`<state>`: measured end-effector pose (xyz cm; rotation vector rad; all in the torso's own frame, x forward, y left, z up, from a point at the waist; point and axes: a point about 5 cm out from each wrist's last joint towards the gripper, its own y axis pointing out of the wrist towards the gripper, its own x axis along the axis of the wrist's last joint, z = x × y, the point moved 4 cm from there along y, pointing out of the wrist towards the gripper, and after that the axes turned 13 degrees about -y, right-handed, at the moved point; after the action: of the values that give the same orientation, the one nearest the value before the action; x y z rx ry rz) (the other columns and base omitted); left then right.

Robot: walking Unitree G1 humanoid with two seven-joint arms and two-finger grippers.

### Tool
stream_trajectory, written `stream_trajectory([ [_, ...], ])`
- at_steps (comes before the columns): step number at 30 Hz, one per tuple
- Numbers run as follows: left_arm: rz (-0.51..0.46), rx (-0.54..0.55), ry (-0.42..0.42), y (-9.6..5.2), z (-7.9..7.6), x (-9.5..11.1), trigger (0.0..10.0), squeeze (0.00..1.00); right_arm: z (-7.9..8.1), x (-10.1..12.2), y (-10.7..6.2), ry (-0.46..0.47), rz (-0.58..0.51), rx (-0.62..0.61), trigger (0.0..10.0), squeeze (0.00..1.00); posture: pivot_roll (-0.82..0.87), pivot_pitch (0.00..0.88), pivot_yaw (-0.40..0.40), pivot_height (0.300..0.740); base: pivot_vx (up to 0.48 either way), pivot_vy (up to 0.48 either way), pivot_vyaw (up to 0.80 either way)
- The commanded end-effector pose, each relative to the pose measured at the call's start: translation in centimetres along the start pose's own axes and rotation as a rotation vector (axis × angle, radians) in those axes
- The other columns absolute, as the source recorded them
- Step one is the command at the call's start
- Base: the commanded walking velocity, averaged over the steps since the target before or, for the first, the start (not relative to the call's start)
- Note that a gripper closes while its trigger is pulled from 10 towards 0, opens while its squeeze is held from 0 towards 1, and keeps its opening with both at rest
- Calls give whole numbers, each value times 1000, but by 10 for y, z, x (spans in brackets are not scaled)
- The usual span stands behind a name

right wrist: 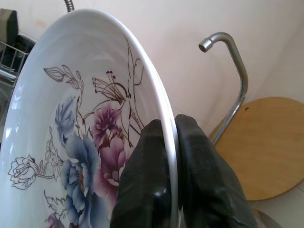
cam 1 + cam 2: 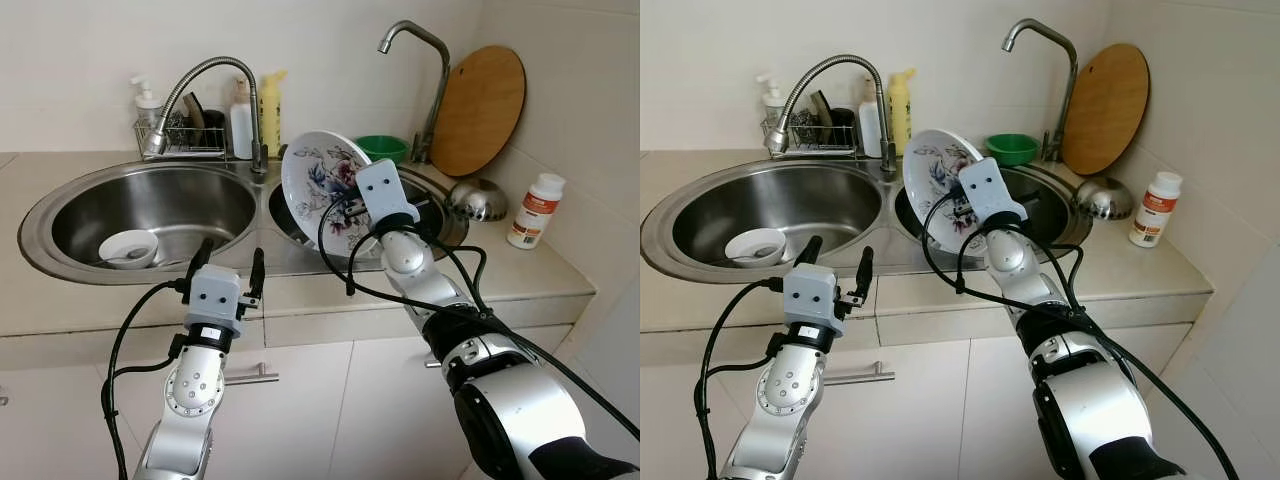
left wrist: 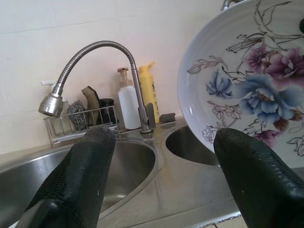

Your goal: Kitchen organization

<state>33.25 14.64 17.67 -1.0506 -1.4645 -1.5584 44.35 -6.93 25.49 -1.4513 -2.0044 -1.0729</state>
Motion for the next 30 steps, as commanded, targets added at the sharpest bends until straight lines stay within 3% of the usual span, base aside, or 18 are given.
stream_trajectory([
  [1, 0, -11, 8, -1, -3, 1, 10000, 0, 39, -19, -14, -1, 78, 166, 10000, 0, 69, 0, -45, 736, 0, 0, 0],
  [5, -1, -13, 9, 0, -4, 1, 10000, 0, 41, -10, -10, -48, 47, 197, 10000, 0, 74, 0, -45, 736, 0, 0, 0],
  [10, -4, -17, 10, 0, -4, 2, 10000, 0, 41, -6, -1, -92, 73, 321, 10000, 0, 80, 0, -48, 736, 0, 0, 0],
  [14, -4, -5, 9, -4, -4, 3, 10000, 0, 32, -3, 7, -132, 113, 392, 10000, 0, 100, 0, -69, 736, 0, 0, 0],
  [17, 0, 3, 10, -6, -3, 2, 10000, 0, 30, -4, 9, -163, 129, 426, 10000, 0, 107, 0, -77, 736, 0, 0, 0],
  [20, 0, 10, 14, -7, -1, 3, 10000, 0, 23, -14, 9, -175, 210, 459, 10000, 0, 115, 0, -82, 736, 0, 0, 0],
  [24, 0, 12, 16, -8, -1, 3, 10000, 0, 23, -18, 8, -231, 226, 469, 10000, 0, 121, 0, -88, 736, 0, 0, 0],
  [25, 0, 15, 17, -8, -1, 3, 10000, 0, 25, -19, 6, -210, 232, 484, 10000, 0, 124, 0, -90, 736, 0, 0, 0],
  [26, 1, 17, 17, -8, -1, 4, 10000, 0, 26, -20, 6, -194, 234, 490, 10000, 600, 129, 0, -93, 736, 0, 0, 0],
  [27, 1, 17, 17, -8, -1, 4, 10000, 0, 26, -20, 6, -194, 234, 490, 10000, 600, 129, 0, -93, 736, 0, 0, 0],
  [28, 2, 20, 19, -9, 0, 4, 10000, 0, 26, -19, 6, -181, 232, 489, 10000, 1000, 130, 0, -93, 736, 0, 0, 0],
  [30, 4, 23, 21, -9, 1, 4, 10000, 0, 25, -19, 6, -165, 232, 480, 10000, 1000, 129, 0, -92, 736, 0, 0, 0],
])
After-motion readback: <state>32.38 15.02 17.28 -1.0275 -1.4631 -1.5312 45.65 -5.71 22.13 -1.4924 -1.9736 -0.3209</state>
